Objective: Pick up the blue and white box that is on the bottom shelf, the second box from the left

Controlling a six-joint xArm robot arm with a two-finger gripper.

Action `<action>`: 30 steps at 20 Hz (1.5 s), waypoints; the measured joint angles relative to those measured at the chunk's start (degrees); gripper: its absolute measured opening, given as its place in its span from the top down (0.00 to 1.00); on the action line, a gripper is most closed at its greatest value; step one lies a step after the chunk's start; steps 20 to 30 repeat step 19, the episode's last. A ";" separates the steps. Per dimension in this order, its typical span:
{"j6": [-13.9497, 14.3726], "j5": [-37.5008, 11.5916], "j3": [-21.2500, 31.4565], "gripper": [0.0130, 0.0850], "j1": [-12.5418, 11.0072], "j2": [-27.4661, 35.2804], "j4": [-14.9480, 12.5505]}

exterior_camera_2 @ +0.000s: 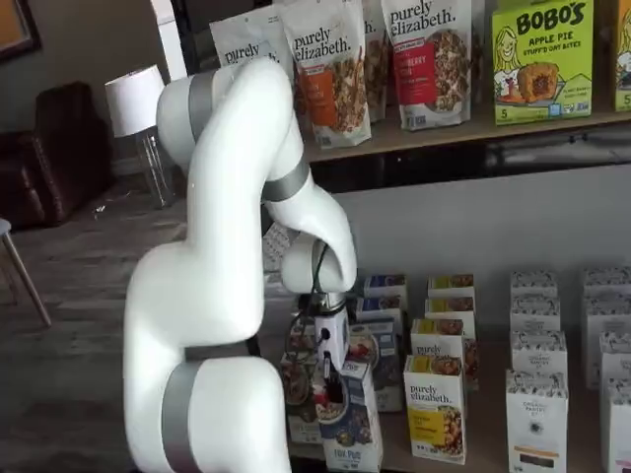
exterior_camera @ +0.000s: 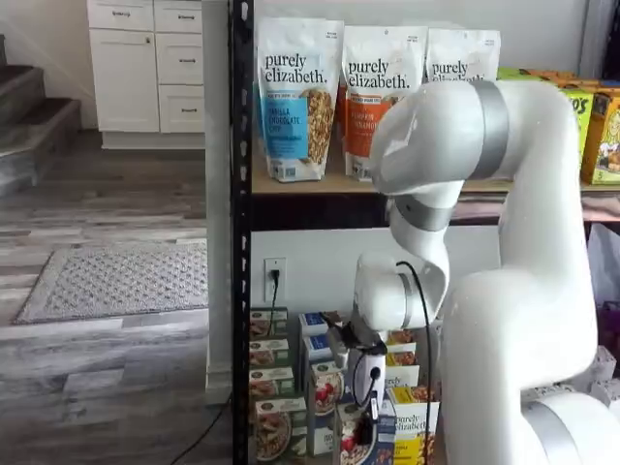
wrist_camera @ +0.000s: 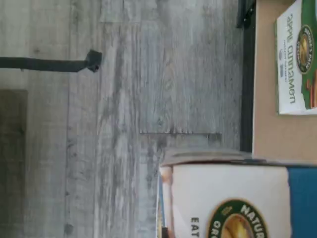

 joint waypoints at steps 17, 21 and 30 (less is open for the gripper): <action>2.72 4.48 12.27 0.50 2.30 -18.54 -0.12; 3.05 5.18 12.98 0.50 2.50 -20.05 -0.22; 3.05 5.18 12.98 0.50 2.50 -20.05 -0.22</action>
